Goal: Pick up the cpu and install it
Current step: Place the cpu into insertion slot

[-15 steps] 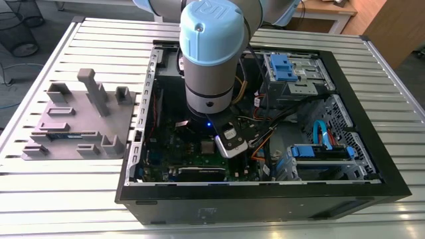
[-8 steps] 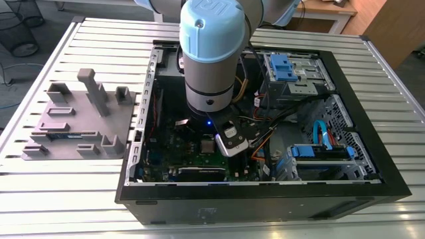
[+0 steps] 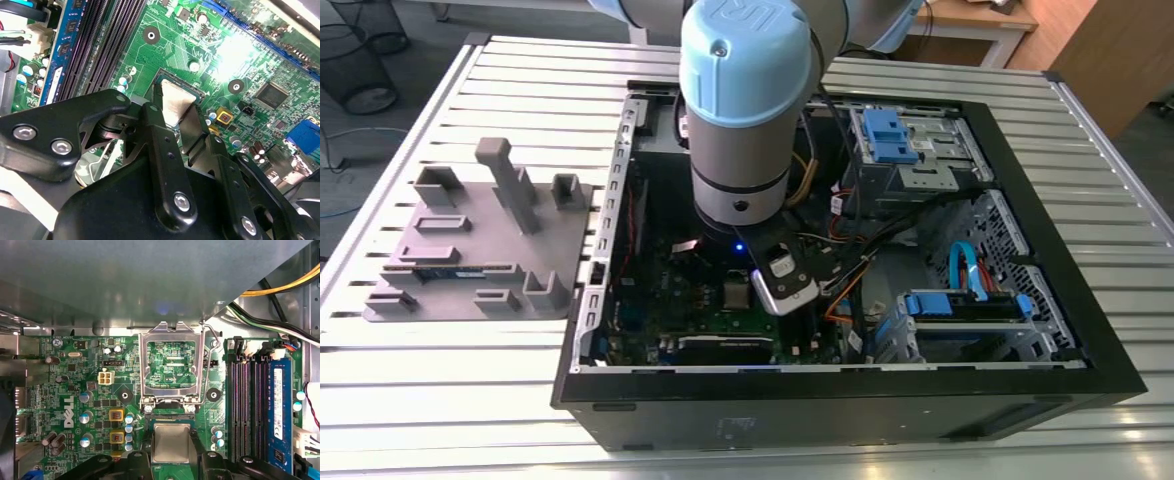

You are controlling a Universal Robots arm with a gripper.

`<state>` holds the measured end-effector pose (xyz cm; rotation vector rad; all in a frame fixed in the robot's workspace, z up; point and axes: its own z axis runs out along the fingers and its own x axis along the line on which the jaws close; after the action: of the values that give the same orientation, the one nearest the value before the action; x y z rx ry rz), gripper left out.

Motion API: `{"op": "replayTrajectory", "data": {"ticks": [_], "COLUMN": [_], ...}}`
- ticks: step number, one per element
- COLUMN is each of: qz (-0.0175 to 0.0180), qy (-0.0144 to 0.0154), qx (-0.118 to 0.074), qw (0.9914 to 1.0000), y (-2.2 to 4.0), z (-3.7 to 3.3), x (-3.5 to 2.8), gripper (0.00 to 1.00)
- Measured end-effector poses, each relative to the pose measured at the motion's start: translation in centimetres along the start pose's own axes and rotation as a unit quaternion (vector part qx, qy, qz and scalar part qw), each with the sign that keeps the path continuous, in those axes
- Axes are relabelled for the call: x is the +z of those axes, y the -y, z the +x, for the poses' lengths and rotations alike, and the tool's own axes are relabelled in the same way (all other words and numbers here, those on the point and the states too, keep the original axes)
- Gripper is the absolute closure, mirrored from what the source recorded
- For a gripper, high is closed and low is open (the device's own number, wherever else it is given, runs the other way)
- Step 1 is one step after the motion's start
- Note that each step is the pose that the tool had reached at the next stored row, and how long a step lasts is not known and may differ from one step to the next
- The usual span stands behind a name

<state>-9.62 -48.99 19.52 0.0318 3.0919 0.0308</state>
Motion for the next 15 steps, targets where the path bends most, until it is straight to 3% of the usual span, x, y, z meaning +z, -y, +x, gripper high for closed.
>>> {"op": "replayTrajectory", "data": {"ticks": [15], "qz": [0.0002], "qy": [0.0], "qx": [0.0], "qw": [1.0], "y": [0.08], "z": [-0.04], "x": [0.38], "gripper": [0.59]}}
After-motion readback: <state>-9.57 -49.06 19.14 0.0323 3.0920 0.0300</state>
